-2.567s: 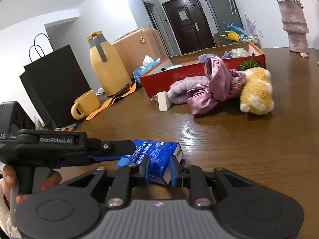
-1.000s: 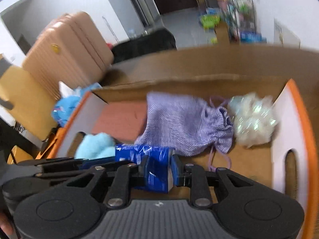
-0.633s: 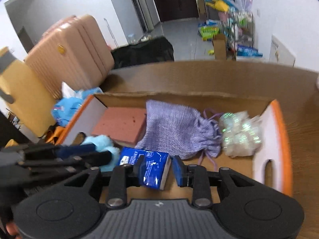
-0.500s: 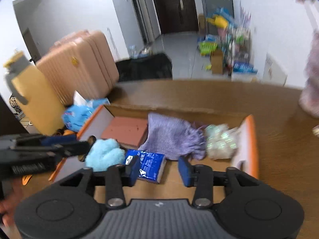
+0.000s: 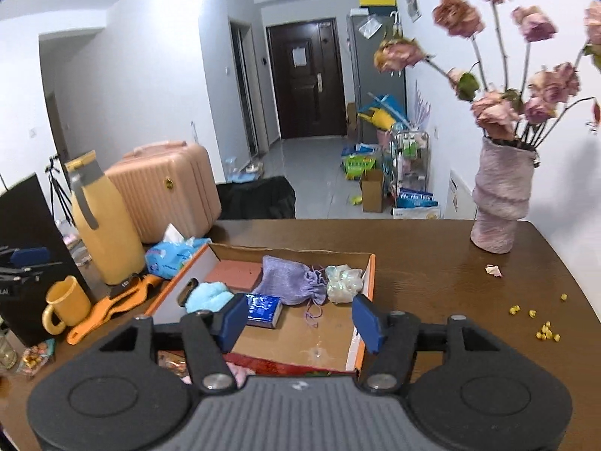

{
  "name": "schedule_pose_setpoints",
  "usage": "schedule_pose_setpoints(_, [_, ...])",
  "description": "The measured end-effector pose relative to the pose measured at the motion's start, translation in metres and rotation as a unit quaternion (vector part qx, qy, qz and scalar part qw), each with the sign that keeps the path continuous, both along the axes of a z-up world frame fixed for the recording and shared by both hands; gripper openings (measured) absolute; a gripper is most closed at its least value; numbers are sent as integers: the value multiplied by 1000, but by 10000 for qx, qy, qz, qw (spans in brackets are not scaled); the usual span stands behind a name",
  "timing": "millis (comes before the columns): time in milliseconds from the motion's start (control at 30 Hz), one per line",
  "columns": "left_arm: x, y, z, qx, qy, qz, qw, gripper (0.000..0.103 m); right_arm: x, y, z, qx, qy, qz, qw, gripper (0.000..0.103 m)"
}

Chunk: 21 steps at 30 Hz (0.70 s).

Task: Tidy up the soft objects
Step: 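Withdraw the left tool from the box back toward the table items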

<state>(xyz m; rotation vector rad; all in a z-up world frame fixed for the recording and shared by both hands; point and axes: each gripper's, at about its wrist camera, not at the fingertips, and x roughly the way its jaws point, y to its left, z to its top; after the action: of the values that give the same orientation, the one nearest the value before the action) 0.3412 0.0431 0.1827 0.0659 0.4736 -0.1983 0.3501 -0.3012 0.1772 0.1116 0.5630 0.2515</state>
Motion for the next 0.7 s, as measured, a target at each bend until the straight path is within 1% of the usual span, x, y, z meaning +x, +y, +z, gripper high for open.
schedule_pose_setpoints(67, [-21,1,3,10,-220,87,9997,85,-20,1,3,20,-181,-20,9998,62])
schedule_pose_setpoints(133, [-43,1,1,-18,-435,163,9989,88,-40,2,3,53,-418,-18,9991,68])
schedule_pose_setpoints(167, [-54,2,-2,-49,-528,167,9985,90,-52,3,2,68,-536,-4,9985,70])
schedule_pose_setpoints(233, [-76,1,-8,-30,-627,219,9978,90,-76,7,-3,70,-832,-93,9965,72])
schedule_pose_setpoints(333, [-110,-1,-19,57,-893,125,9959,92,-115,15,-11,-114,-1245,-172,9920,73])
schedule_pose_setpoints(367, [-122,1,-23,0,-1016,102,9948,98,-128,17,-16,-177,-1394,-175,9899,74])
schedule_pose_setpoints(400, [-133,2,-27,-78,-1136,84,9935,99,-140,20,-21,-245,-1515,-187,9880,77])
schedule_pose_setpoints(500, [-160,5,-44,-247,-1250,221,9916,99,-179,31,-40,-477,-1868,-205,9810,81])
schedule_pose_setpoints(533, [-168,4,-52,-285,-1252,262,9914,99,-192,35,-48,-555,-1964,-226,9787,85])
schedule_pose_setpoints(600, [-184,2,-65,-260,-1303,353,9905,99,-211,42,-62,-698,-2062,-224,9758,87])
schedule_pose_setpoints(667, [-202,-3,-82,-166,-1375,358,9897,100,-234,50,-80,-830,-2150,-166,9729,88])
schedule_pose_setpoints(700, [-212,-6,-91,-151,-1404,351,9894,101,-244,54,-88,-872,-2189,-143,9717,89])
